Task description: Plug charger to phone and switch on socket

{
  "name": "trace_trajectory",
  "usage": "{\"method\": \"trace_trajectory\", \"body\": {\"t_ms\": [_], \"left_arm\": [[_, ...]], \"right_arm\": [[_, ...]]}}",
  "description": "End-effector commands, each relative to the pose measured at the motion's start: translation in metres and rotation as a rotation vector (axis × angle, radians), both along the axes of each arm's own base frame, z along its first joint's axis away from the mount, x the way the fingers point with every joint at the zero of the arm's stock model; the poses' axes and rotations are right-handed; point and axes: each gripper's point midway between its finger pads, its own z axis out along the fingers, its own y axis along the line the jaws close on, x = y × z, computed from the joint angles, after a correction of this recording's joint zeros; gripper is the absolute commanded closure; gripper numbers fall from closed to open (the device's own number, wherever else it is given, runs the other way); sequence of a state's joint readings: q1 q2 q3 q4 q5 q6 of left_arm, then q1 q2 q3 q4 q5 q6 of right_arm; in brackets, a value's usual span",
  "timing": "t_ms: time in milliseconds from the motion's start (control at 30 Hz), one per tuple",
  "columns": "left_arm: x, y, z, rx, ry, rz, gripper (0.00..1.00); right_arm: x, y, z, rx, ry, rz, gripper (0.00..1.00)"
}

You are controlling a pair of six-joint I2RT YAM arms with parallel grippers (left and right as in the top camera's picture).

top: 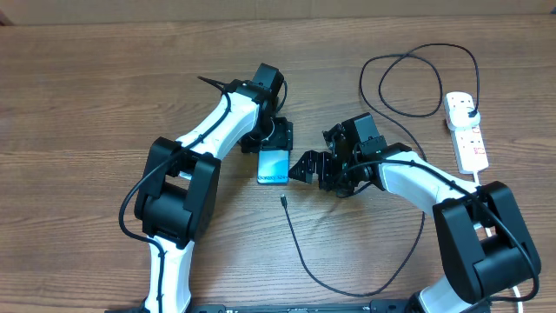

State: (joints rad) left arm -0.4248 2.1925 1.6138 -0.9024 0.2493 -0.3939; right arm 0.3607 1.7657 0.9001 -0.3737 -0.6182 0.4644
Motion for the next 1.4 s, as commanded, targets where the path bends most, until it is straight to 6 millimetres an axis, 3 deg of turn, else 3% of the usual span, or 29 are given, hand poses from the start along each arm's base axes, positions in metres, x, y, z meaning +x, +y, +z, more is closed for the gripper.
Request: {"method": "trace_trajectory", "body": {"t_ms": [0,200,333,433,567,800,933,1033,1167,1267,1367], "left_arm": [[-0.071,-0.025,-0.051,-0.180,0.315,-0.102,0.25],[-0.078,-0.042,-0.038,-0.303,0.366,-0.097,0.24],[-0.081,-0.049,-0.032,-0.356,0.386,-0.094,0.24],[-0.081,-0.049,-0.032,-0.355,0.387,-0.094,0.24],[-0.081,-0.049,-0.032,-0.356,0.386,-0.094,0.24],[-0.080,-0.050,-0.032,-0.358,0.380,-0.096,0.22],[-0.079,-0.050,-0.032,-0.358,0.375,-0.097,0.16],[-0.077,-0.050,-0.033,-0.356,0.368,-0.099,0.08],[-0.077,-0.049,-0.034,-0.350,0.366,-0.099,0.00],[-0.076,-0.045,-0.037,-0.324,0.358,-0.099,0.00],[-0.075,-0.039,-0.041,-0.278,0.349,-0.091,0.00]], "right_arm": [[-0.001,0.002,-0.003,0.008,0.010,0.001,0.00],[0.010,0.007,0.002,0.036,-0.020,-0.028,0.00],[0.015,0.005,-0.005,0.017,-0.028,-0.049,0.00],[0.017,0.005,-0.009,0.012,-0.024,-0.055,0.08],[0.020,0.006,-0.008,0.019,-0.040,-0.057,0.28],[0.028,0.006,-0.006,0.016,-0.078,-0.065,0.45],[0.028,0.006,-0.006,0.016,-0.077,-0.065,0.54],[0.028,0.006,-0.006,0.016,-0.077,-0.065,0.66],[0.027,0.006,-0.006,0.016,-0.076,-0.065,0.73],[0.027,0.006,-0.007,0.013,-0.071,-0.065,0.80],[0.023,0.004,-0.009,0.005,-0.053,-0.066,0.80]]}}
